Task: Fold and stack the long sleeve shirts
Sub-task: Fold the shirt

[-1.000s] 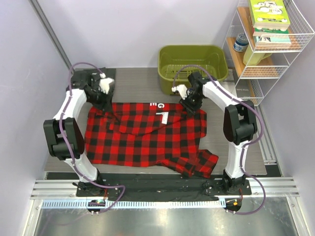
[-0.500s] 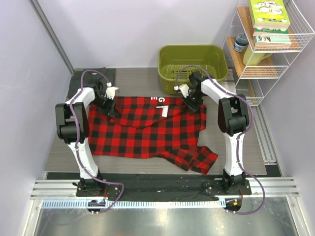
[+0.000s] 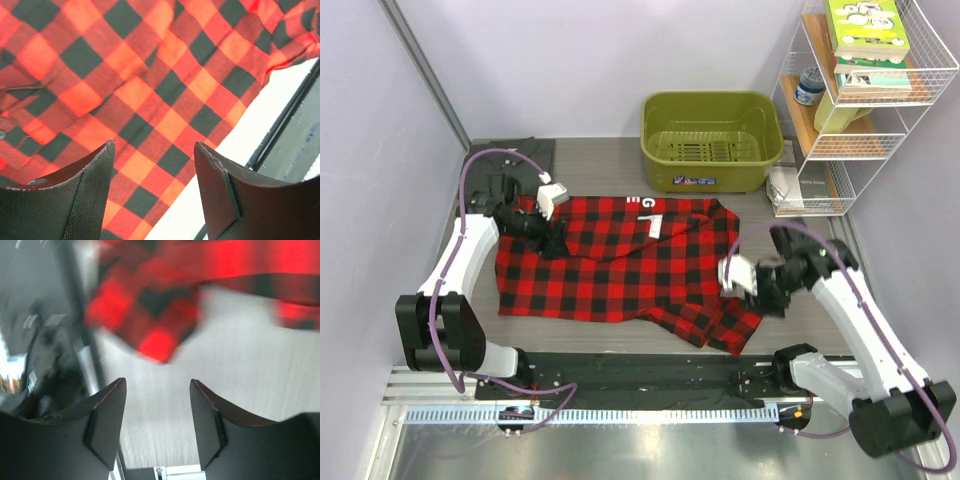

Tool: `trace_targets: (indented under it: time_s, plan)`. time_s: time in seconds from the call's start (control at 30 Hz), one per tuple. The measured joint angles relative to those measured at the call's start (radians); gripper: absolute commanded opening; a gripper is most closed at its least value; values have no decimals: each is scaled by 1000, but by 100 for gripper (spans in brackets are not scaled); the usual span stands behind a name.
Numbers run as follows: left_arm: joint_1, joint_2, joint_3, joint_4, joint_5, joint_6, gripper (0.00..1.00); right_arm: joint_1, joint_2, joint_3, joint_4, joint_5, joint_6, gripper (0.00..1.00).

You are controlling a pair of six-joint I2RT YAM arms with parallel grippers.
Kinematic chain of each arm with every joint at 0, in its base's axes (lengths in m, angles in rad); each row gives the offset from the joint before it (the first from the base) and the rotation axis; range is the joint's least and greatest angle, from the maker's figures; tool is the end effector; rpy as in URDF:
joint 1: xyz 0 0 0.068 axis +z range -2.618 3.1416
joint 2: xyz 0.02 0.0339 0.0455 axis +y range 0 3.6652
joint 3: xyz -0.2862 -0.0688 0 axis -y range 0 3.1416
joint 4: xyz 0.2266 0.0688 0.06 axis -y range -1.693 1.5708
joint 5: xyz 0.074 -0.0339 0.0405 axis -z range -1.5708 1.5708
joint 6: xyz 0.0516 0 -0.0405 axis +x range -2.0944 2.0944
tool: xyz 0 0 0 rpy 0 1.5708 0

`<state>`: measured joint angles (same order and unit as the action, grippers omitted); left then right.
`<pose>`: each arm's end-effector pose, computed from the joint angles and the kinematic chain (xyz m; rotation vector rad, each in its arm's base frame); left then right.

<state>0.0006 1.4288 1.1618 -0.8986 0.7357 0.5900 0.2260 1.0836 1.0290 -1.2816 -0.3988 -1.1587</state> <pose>0.2582 -0.0345 0.2917 0.8965 2.2862 -0.7563 0.1357 0.0518 0.2957 -1.7957 2.0633 0.3487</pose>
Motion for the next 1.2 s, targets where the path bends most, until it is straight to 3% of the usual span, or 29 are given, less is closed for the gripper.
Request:
trace_targets:
  time_s: [0.07,0.17,0.4,0.5,0.53,0.6,0.63,0.7,0.8,1.03,1.2]
  plan:
    - [1,-6,-20,-5,15,12,67,19,-103,-117,-51,2,-128,66]
    - [3,16,-57,-6,17,14,68,58,-100,-238,-73,13,-251,67]
    - [5,-13,-110,4,5,-13,69,276,-23,-381,44,45,-289,63]
    - [4,-50,-122,4,-8,-12,68,351,-11,-417,111,61,-255,51]
    - [4,-59,-126,5,-11,-13,68,377,-2,-430,136,69,-237,36]
    - [5,-80,-143,8,-22,-12,68,424,18,-447,172,81,-198,20]
    - [5,-89,-153,8,-28,-12,68,455,31,-453,193,88,-168,5]
    - [5,-102,-166,7,-38,-12,68,509,43,-451,221,91,-119,1]
    - [5,-108,-171,8,-49,-13,68,580,45,-402,213,81,-34,1]
    - [5,-108,-167,6,-54,-28,66,789,42,32,193,-95,182,1]
    - [5,-108,-153,9,-49,-36,66,935,34,196,229,-177,330,1]
